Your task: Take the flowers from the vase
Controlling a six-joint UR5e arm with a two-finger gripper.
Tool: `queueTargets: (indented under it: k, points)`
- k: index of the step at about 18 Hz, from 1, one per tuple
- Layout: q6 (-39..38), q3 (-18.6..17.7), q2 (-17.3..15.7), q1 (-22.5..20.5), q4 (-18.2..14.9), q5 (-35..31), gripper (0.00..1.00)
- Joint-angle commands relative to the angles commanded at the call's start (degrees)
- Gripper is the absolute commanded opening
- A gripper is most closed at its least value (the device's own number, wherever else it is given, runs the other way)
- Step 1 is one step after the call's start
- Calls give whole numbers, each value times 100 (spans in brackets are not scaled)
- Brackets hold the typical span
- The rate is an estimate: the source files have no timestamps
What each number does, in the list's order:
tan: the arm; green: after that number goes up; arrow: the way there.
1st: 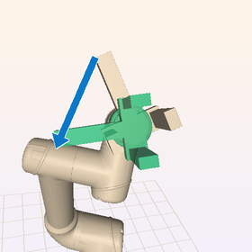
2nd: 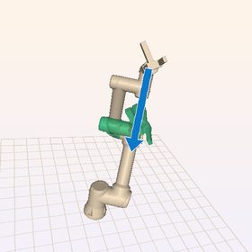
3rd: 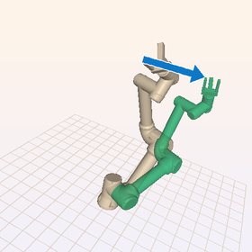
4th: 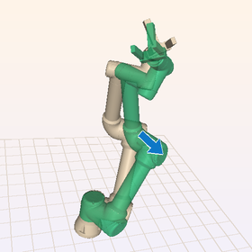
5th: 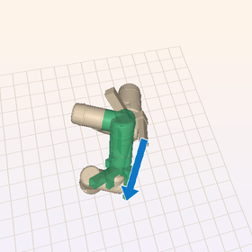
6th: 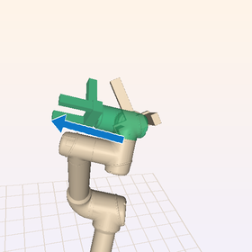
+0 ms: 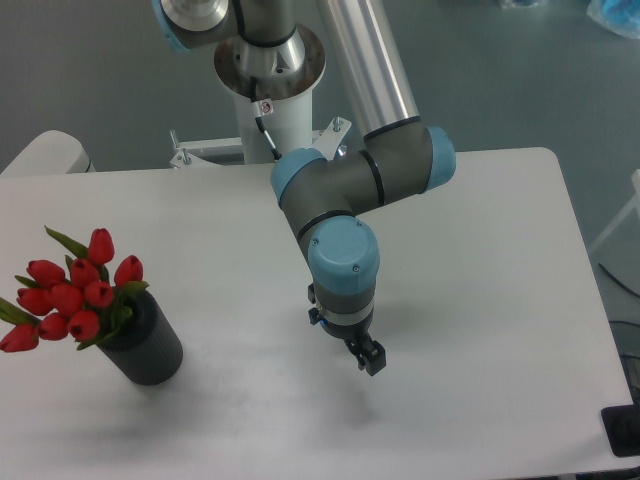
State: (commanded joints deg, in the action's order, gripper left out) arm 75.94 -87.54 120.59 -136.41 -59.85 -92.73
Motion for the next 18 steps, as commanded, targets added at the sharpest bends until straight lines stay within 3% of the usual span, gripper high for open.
queueTargets:
  k: [10,15,18]
  points:
    - [9,0,-17,9,-9,70,100]
    - [-18,-105,-201,246,-26,421,100]
    - [-9,-307,-412,255,-26,1009,100]
